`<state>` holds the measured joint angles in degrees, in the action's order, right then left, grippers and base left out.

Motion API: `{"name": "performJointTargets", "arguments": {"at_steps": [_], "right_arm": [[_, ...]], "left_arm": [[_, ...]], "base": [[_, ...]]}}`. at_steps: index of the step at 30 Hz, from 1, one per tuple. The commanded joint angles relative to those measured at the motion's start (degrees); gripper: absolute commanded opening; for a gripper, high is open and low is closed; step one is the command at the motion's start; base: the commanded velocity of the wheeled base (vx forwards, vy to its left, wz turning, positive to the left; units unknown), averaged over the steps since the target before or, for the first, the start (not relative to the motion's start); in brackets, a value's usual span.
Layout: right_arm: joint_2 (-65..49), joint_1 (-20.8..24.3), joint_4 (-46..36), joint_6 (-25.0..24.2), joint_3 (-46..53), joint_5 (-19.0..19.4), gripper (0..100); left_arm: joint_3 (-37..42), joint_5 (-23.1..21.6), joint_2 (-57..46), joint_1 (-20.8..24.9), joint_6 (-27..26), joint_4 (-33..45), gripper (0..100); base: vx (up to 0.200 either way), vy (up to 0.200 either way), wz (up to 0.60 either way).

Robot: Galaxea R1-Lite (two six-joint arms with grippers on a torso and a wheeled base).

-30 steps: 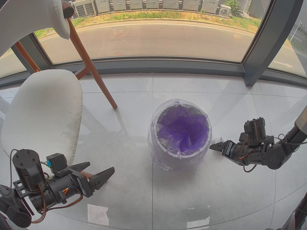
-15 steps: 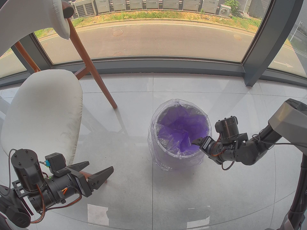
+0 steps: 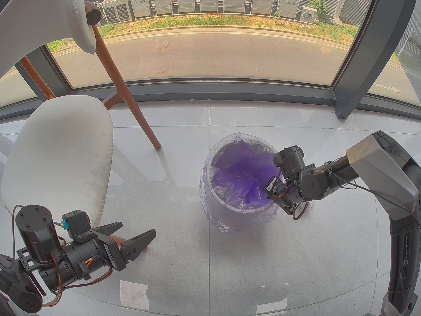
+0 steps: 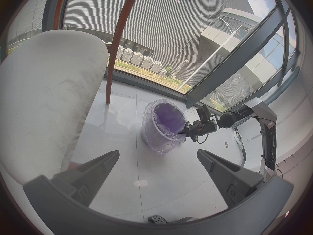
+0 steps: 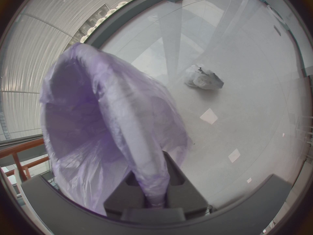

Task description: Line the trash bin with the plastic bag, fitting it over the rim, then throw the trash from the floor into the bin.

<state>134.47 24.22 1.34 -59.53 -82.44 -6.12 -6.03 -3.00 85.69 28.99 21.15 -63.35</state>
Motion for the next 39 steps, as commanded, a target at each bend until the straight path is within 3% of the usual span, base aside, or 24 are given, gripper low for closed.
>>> {"name": "performJointTargets", "arguments": {"at_steps": [1, 8, 9, 11, 12, 13, 16, 17, 19, 23, 25, 26, 27, 31, 39], "right_arm": [[3.60, -0.05, -1.34, -0.24, -4.39, -1.53, 0], [2.72, -1.02, -1.52, 8.55, -5.45, -5.04, 0], [0.88, -1.81, -1.52, 12.86, -4.83, -5.04, 0], [0.88, -1.81, -1.52, 12.86, -4.83, -5.04, 0], [-1.50, -3.22, -1.43, 20.59, -3.16, -4.60, 0], [-1.94, -3.48, -1.34, 22.96, -2.55, -4.43, 0], [-4.40, -5.33, -0.73, 34.48, 1.67, -0.74, 0], [-4.57, -5.41, -0.64, 35.09, 1.94, -0.38, 0], [-5.63, -8.14, 1.65, 47.31, 5.54, 4.54, 0], [-5.54, -9.19, 7.10, 53.64, 7.30, 10.78, 0], [-5.54, -9.19, 7.10, 53.64, 7.30, 10.78, 0], [-5.10, -11.30, 7.27, 59.79, 8.09, 14.21, 0], [-4.66, -12.36, 7.36, 62.95, 8.18, 15.79, 0], [-2.99, -14.55, 7.62, 66.47, 7.56, 20.18, 0], [-1.76, -15.43, 8.33, 67.09, 6.68, 20.27, 0]], "left_arm": [[0.23, 0.01, 0.18, 0.01, 0.03, -0.01, 100], [-0.03, 0.01, 0.27, 0.01, 0.03, -0.10, 100], [-0.21, 0.01, 0.27, 0.01, 0.03, -0.10, 100], [-0.21, 0.01, 0.27, 0.01, 0.03, -0.10, 100], [-1.96, -0.17, 0.88, 0.10, 0.03, -0.10, 100], [-2.67, -0.34, 1.24, 0.10, 0.12, -0.19, 100], [-5.66, -2.01, 3.43, 0.19, 0.65, -0.19, 100], [-5.83, -2.10, 3.52, 0.19, 0.65, -0.19, 100], [-7.33, -3.77, 7.21, 0.72, 0.73, -0.19, 100], [-9.79, -5.88, 14.16, 0.10, 1.09, -0.19, 100], [-9.79, -5.88, 14.16, 0.10, 1.09, -0.19, 100], [-12.42, -6.05, 19.61, -1.13, 2.76, -0.19, 100], [-14.62, -6.14, 23.21, -1.39, 4.16, -0.37, 100], [-21.65, -6.93, 31.03, -1.39, 8.29, -0.45, 100], [-33.08, -9.75, 40.52, -0.86, 19.72, -0.28, 100]], "base": [[0.000, 0.000, 0.00], [0.000, 0.000, 0.00], [0.000, 0.000, 0.00], [0.000, 0.000, 0.00], [0.000, 0.000, 0.00], [0.000, 0.000, 0.00], [0.000, 0.000, 0.00], [0.000, 0.000, 0.00], [0.000, 0.000, 0.00], [0.000, 0.000, 0.00], [0.000, 0.000, 0.00], [0.000, 0.000, 0.00], [0.000, 0.000, 0.00], [0.000, 0.000, 0.00], [0.000, 0.000, 0.00]]}}
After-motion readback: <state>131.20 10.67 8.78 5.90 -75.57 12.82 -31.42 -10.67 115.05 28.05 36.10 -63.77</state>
